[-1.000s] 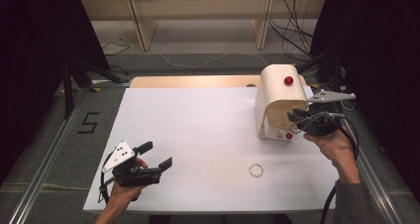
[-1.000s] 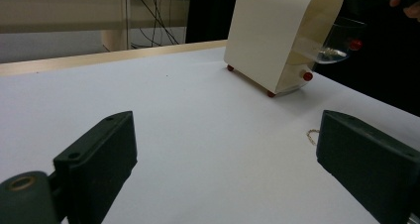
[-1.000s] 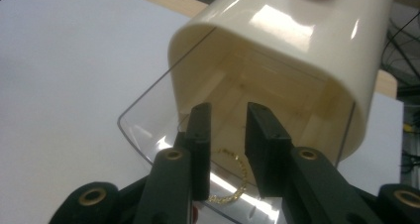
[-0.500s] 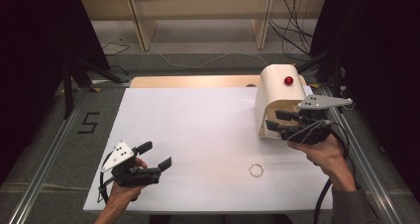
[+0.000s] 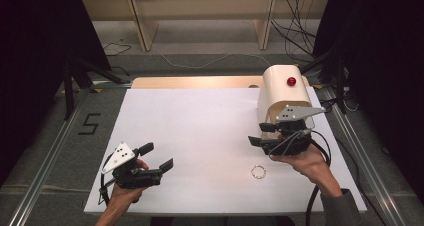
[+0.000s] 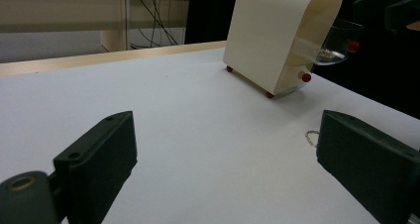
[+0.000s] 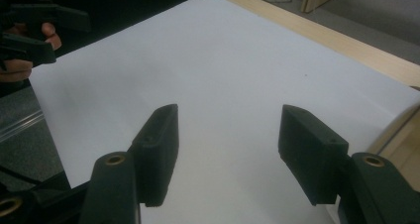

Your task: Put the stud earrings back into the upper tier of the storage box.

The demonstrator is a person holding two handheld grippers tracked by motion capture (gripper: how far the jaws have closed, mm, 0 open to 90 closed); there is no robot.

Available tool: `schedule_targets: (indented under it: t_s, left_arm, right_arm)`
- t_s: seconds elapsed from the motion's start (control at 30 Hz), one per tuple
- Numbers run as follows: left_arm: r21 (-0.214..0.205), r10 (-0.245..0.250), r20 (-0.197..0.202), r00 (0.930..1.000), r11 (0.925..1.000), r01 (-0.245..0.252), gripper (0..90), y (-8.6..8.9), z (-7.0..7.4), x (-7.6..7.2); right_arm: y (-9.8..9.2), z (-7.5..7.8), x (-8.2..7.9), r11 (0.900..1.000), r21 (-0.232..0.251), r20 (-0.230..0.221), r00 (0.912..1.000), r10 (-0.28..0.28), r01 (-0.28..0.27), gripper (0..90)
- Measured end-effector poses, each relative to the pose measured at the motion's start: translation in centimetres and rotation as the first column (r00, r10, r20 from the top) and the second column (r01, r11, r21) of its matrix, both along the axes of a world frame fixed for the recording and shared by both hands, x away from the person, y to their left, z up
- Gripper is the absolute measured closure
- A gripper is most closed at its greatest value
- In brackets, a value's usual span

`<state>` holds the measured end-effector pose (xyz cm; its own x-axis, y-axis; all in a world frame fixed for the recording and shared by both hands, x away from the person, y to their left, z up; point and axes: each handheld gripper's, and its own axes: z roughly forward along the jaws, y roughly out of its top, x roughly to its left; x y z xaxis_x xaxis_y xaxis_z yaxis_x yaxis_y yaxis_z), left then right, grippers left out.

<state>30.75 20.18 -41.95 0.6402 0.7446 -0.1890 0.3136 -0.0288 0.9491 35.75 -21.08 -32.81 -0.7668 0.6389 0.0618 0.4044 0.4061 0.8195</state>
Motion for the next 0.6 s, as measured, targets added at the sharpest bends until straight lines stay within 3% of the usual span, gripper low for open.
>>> schedule_targets:
  t_s: [0.6]
  left_arm:
    - [0.003,0.0,-0.002,1.0,1.0,0.0,8.2,0.0,0.0,0.0]
  right_arm:
    - [1.8,-2.2,-0.6,0.9984,-0.05,-0.042,0.9988,0.022,-0.025,39.4]
